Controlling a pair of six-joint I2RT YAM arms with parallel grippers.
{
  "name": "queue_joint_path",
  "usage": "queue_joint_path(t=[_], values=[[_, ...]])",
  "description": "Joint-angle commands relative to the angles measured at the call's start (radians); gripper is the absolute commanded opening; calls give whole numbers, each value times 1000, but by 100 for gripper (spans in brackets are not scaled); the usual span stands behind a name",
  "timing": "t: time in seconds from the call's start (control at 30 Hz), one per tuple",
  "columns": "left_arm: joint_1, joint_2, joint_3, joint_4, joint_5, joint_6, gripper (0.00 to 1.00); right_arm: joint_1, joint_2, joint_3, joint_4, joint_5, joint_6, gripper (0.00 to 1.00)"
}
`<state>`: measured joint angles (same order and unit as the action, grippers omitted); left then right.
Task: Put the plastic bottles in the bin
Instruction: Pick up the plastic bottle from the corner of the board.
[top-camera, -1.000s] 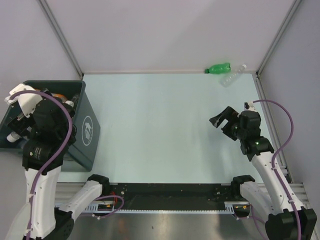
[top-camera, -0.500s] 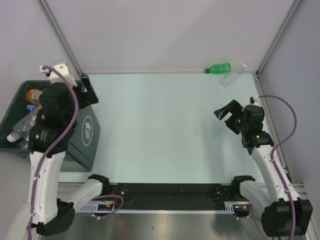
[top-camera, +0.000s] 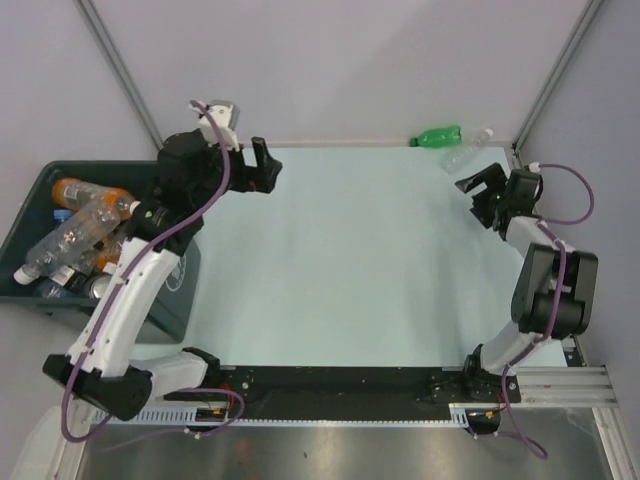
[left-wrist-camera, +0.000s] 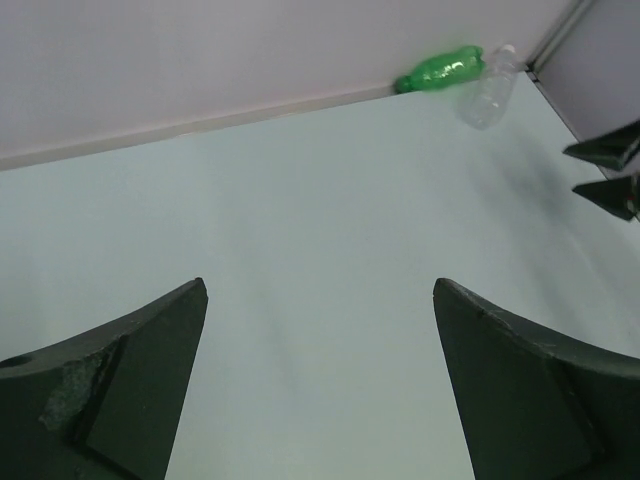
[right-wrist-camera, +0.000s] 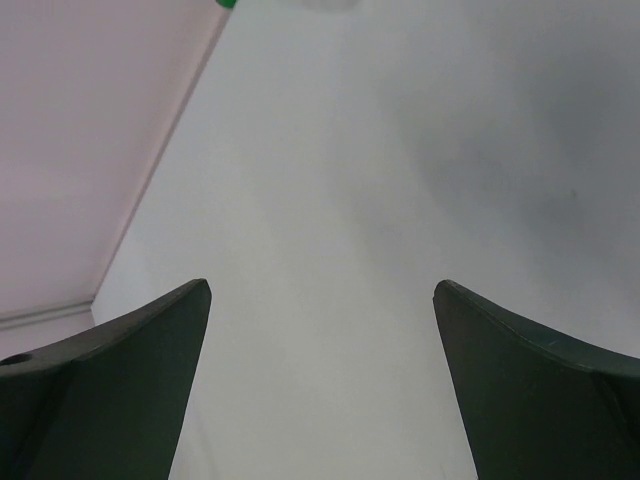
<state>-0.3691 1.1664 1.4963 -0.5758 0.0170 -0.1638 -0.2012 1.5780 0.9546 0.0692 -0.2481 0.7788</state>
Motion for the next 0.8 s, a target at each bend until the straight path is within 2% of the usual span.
queue_joint_path(t=[0.0, 0.2, 0.33, 0.43, 0.53, 0.67, 0.7, 0.77], values=[[-45, 73, -47, 218, 66, 34, 100, -64, 179, 154, 181, -129, 28, 100], [-54, 234, -79, 362, 142, 17, 100, -83, 332, 279, 302, -143, 91, 100], [-70, 343, -96, 395, 196, 7, 100, -89, 446, 329, 446, -145, 191, 100], [-85, 403, -133, 453, 187, 18, 100, -83, 532, 410, 446, -120, 221, 100], [-93, 458, -153, 504, 204, 1, 100, -75, 600, 478, 393, -44, 189, 100], [-103, 504, -174, 525, 235, 1, 100, -40, 710, 730, 218, 50, 93, 100], [-109, 512, -183, 525, 230, 7, 100, -34, 741, 787, 137, 78, 73, 100], [-111, 516, -188, 515, 203, 13, 100, -17, 819, 873, 84, 98, 31, 100]])
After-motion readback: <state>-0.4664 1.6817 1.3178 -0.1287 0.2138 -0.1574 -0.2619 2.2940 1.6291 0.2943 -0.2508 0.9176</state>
